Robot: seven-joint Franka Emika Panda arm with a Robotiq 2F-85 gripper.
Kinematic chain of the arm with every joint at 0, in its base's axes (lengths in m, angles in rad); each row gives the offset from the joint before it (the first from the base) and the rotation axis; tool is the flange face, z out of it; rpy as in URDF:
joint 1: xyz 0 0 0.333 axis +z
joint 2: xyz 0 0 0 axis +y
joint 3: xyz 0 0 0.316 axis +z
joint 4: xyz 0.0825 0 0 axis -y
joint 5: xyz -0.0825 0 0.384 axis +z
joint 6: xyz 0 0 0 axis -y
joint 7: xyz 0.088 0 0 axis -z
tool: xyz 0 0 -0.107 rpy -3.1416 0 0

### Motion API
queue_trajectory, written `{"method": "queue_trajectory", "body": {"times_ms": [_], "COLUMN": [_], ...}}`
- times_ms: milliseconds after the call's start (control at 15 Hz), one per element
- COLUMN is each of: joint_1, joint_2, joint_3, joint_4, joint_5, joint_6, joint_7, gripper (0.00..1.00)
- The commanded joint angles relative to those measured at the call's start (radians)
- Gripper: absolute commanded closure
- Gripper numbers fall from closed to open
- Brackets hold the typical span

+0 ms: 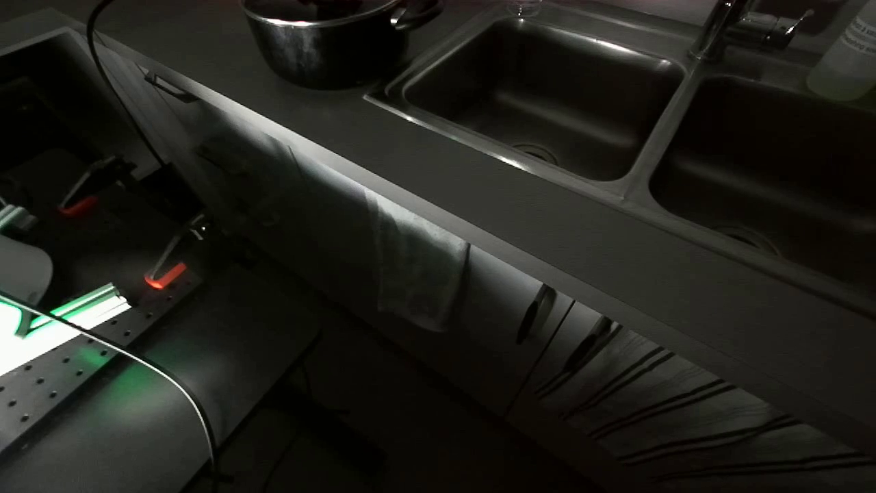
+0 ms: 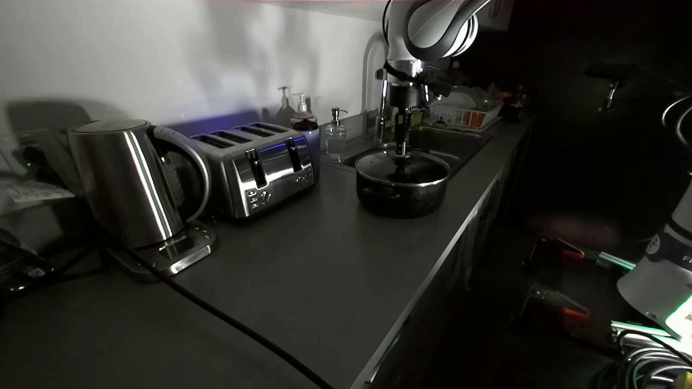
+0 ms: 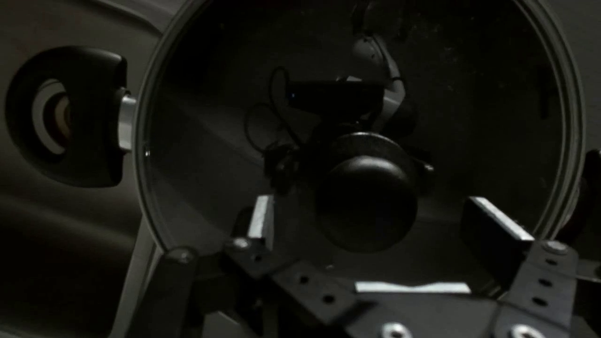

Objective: Remove the lid from the pot

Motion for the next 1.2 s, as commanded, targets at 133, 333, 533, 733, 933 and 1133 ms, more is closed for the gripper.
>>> {"method": "queue_trajectory", "body": {"times_ms": [133,333,533,733,933,1133], "joint_1": [-0.025,-0.027,-0.027,-0.027,-0.023,-0.014], "joint_2": [0.017,0.008,-0.003,-0.025,-0.097,-0.187], "joint_3": [0.018,0.02,0.025,0.029,0.035,0.044], "joint_4": [0.021,0.014,0.006,-0.008,-0.046,-0.077], "joint_5": [-0.013,-0.012,-0.01,-0.008,-0.01,-0.019], "joint_6": [0.004,0.004,0.006,0.005,0.013,0.016], "joint_7": [-0.016,-0.016,-0.019,-0.026,-0.041,-0.062], "gripper": [0.31,0.53,0.75,0.75,0.75,0.75]}}
